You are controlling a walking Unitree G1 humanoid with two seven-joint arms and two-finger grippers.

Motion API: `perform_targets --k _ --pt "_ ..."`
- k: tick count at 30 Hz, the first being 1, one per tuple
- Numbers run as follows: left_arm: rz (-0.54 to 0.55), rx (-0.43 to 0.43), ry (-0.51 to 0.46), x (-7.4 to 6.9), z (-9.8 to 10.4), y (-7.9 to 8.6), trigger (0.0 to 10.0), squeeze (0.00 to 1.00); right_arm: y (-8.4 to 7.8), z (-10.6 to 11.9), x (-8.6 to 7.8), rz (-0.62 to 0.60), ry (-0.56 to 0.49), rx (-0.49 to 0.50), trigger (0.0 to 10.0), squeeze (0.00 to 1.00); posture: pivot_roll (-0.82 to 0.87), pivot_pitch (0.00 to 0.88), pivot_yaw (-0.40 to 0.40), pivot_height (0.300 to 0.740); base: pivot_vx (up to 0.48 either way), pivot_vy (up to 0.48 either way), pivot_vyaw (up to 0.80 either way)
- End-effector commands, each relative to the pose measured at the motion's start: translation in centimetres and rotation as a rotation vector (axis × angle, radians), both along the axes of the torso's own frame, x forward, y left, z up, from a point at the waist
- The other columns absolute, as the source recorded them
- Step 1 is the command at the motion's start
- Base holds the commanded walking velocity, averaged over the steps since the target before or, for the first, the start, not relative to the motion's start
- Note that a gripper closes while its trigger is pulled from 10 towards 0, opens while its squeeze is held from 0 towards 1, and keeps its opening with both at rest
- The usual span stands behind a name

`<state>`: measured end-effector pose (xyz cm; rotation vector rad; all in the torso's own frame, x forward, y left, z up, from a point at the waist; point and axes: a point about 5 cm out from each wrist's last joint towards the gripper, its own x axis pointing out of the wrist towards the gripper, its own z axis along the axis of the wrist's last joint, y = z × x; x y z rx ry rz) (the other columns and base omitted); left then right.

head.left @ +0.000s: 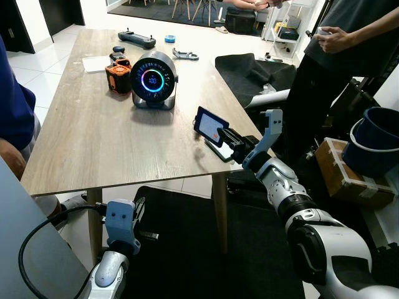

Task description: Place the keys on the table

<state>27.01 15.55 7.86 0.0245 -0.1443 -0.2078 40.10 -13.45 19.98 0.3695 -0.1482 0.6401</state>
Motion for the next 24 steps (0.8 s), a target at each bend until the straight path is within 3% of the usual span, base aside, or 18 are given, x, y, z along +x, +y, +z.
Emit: perform_targets --k 1,2,3,4,5,6,24 --pt "-0.009 -0.001 0.008 -0.06 -0.06 -0.4 10.0 0.0 -0.54 -0.36 -0.06 -0.015 0.018 0.025 10.0 0.93 0.11 0.125 -0.085 0.74 0.0 0.0 0.0" --pt "-0.009 -0.001 0.008 -0.05 -0.06 -0.41 10.0 0.0 -0.62 -0.31 -0.03 -0.023 0.015 0.019 10.0 1.0 0.11 0.125 -0.085 0.74 0.0 0.0 0.0" --pt "-0.008 -0.002 0.008 -0.05 -0.05 -0.42 10.0 0.0 -0.66 -0.28 -0.02 -0.029 0.013 0.014 10.0 1.0 0.11 0.125 -0.085 0.74 0.0 0.0 0.0" --pt "-0.008 -0.002 0.008 -0.02 -0.05 -0.45 10.0 0.0 -0.75 -0.2 0.03 -0.047 0.006 -0.001 10.0 0.23 0.12 0.122 -0.086 0.74 0.0 0.0 0.0" --pt "-0.008 -0.002 0.008 -0.02 -0.05 -0.45 10.0 0.0 -0.75 -0.2 0.03 -0.047 0.006 -0.001 10.0 0.23 0.12 0.122 -0.086 0.74 0.0 0.0 0.0" --pt "-0.009 -0.004 0.007 0.03 -0.01 -0.52 10.0 0.0 -0.89 -0.06 0.1 -0.067 0.001 -0.006 10.0 0.0 0.12 0.12 -0.086 0.74 0.0 0.0 0.0" --pt "-0.006 0.001 0.008 0.16 0.0 -0.39 10.0 0.0 -1.39 0.2 0.12 -0.083 -0.012 0.008 10.0 0.0 0.12 0.108 -0.083 0.74 0.0 0.0 0.0"
